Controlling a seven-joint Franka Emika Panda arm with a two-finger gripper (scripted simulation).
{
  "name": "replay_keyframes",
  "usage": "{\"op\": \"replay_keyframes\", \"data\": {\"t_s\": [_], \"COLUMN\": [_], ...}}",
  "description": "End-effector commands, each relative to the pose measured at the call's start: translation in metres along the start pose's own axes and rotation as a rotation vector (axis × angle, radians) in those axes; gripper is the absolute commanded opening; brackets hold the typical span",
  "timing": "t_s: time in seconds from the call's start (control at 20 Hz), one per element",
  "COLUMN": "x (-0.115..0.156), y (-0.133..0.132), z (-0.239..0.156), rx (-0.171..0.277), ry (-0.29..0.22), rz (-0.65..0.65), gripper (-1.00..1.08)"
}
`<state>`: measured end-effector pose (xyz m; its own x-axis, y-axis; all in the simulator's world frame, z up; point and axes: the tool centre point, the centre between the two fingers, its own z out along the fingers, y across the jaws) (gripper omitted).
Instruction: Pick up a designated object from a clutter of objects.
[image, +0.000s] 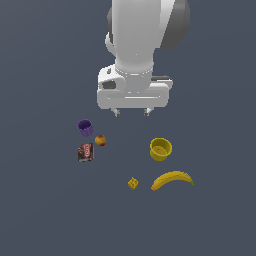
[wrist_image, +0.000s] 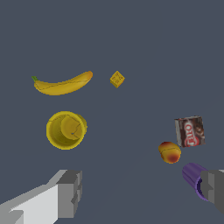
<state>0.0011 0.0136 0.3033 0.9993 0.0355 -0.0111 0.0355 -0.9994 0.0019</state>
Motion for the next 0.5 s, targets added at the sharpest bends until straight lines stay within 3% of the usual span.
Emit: {"op": "replay_keyframes", "data": {"t_s": [0.0,0.45], "x": [0.000,0.001], "y": [0.000,-0.017], "z": [0.000,-0.016], "rx": [0.000,-0.024], "ry": [0.000,0.016], "rz": [0.000,-0.031], "gripper": [1.00,1.00]}}
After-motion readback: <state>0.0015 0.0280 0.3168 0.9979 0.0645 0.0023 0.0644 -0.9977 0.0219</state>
